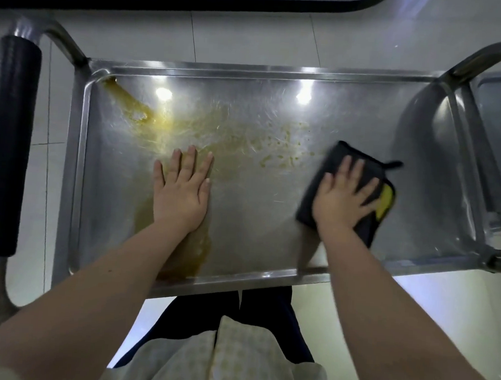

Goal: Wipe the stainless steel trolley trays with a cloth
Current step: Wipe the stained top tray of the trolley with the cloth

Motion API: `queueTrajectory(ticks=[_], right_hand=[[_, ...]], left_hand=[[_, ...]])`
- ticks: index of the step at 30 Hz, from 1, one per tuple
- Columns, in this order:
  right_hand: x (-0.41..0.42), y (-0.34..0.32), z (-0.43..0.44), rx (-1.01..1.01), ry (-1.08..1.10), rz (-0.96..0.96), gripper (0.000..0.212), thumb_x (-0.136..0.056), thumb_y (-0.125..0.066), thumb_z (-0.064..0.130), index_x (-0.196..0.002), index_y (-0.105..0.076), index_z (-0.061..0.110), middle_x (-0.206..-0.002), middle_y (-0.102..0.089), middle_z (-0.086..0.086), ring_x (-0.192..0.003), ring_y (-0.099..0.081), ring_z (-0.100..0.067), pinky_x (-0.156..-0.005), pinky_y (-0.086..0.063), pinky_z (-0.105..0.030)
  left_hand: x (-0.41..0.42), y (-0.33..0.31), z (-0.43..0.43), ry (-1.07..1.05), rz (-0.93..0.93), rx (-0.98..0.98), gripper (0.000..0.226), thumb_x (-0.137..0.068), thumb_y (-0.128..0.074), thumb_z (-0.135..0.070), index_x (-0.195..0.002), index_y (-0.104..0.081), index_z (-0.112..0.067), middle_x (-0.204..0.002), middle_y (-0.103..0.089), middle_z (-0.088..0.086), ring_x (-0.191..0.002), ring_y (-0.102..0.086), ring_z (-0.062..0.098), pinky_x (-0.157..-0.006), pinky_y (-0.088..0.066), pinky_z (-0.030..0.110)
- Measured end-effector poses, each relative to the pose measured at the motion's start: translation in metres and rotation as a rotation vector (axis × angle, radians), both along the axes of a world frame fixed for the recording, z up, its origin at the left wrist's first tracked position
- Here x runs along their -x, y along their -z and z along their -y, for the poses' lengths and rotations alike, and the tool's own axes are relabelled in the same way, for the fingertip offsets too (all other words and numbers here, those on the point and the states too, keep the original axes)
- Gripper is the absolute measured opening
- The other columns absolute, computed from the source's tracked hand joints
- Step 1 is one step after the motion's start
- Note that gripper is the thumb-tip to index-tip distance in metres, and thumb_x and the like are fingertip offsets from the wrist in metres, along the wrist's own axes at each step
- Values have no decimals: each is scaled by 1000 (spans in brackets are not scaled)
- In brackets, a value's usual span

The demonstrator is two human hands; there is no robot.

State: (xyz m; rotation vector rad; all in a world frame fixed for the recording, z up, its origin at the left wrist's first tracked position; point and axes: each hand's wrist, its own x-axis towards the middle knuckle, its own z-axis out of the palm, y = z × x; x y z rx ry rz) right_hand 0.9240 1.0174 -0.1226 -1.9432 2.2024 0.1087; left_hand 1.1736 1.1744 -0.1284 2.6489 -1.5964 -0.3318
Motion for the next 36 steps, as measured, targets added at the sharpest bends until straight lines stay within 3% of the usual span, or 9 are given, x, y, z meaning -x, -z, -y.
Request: queueTrajectory(ticks=[5,7,15,19,23,26,30,32,36], right_hand=[[-117,-4,-79,-16,-690,34,61,-98,-15,53,-155,0,35,-164,5,7,-148,8,-37,-112,10,-65],[-128,-5,-96,-24,-841,44,60,-99,-16,53,-156,-7,35,-164,-2,6,-149,4,-36,-113,5,-65],[-121,-3,-88,28,-835,87,58,-100,-22,54,-155,-12,37,-164,-8,6,-150,-1,-34,-115,0,-63],[-102,-4,-59,24,-876,104,57,-100,-23,56,-154,-17,39,-162,-14,9,-150,-6,-30,-116,-4,-61],[-33,-4,23,20,-586,12,59,-96,-25,56,-152,-17,41,-162,-14,10,-149,-8,-30,-117,1,-55],[18,-8,81,-27,-289,-25,57,-100,-27,53,-154,-10,41,-164,-7,8,-150,-2,-31,-116,-1,-59],[-5,-11,93,-87,-31,-3,57,-100,-11,54,-153,6,42,-163,10,11,-148,11,-32,-114,5,-63],[-44,-10,74,-73,-141,-11,59,-100,-16,53,-154,6,40,-163,10,11,-148,10,-35,-113,4,-65],[-138,-9,-3,-63,-708,8,62,-99,-18,53,-154,4,36,-163,9,8,-147,11,-37,-110,12,-65]], left_hand=[[-2,-6,-2,-23,-81,-10,57,-102,-14,-38,-156,0,-28,-163,6,-7,-149,10,15,-119,13,45],[-6,-10,-2,-39,-122,-10,59,-101,-19,-33,-156,-3,-20,-163,1,-5,-149,8,14,-120,10,45],[-52,-15,46,72,-44,-27,58,-101,-23,-26,-156,-4,-29,-164,3,-4,-149,11,19,-119,9,51],[-53,-8,43,54,-43,-27,54,-103,-13,-37,-155,-2,-34,-163,5,-9,-150,9,19,-119,8,49],[-54,-5,44,46,-28,-31,54,-102,-9,-42,-155,0,-36,-162,5,-10,-150,6,19,-119,9,47],[-52,-3,44,38,2,-42,55,-101,-9,-42,-155,2,-36,-162,8,-11,-150,6,19,-118,11,45],[-54,-5,44,23,9,-56,54,-101,-8,-43,-153,7,-39,-160,12,-14,-150,9,17,-116,16,41],[-54,-5,43,17,28,-70,54,-100,-5,-44,-151,12,-40,-159,15,-14,-149,11,16,-116,16,42],[-55,-6,42,22,15,-68,57,-98,-3,-43,-154,5,-34,-159,10,-14,-150,6,17,-118,12,43]])
